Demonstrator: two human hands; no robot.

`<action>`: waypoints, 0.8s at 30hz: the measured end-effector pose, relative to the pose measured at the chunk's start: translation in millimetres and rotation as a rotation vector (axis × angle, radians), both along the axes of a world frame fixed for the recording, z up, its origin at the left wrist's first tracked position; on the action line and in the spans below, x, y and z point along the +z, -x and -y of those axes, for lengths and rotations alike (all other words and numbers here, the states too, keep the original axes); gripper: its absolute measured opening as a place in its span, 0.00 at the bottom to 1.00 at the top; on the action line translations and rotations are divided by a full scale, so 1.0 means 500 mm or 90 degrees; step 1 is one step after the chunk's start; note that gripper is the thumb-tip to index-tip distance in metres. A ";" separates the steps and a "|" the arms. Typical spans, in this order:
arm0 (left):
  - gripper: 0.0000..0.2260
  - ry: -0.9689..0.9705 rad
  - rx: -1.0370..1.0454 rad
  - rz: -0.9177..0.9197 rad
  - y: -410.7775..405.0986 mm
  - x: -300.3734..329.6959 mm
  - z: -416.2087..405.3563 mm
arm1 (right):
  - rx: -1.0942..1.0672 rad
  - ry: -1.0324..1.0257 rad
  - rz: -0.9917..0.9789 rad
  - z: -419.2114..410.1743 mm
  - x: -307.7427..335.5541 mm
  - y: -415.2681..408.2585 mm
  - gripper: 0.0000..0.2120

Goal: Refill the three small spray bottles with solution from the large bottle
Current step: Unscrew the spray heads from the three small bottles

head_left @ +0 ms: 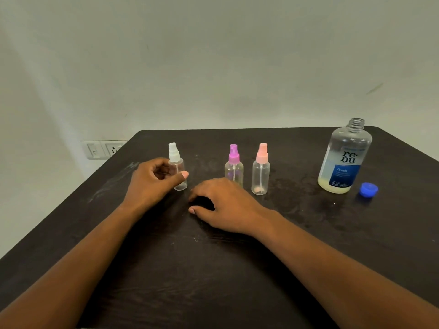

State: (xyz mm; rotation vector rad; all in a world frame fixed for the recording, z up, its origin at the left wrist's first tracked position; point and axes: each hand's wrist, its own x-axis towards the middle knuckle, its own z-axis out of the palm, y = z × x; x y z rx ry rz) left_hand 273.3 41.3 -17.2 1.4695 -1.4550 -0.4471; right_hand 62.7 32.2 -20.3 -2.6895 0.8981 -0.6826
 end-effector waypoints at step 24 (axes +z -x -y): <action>0.26 0.175 0.017 0.228 0.081 0.054 -0.032 | -0.250 0.254 0.386 0.005 0.089 0.196 0.10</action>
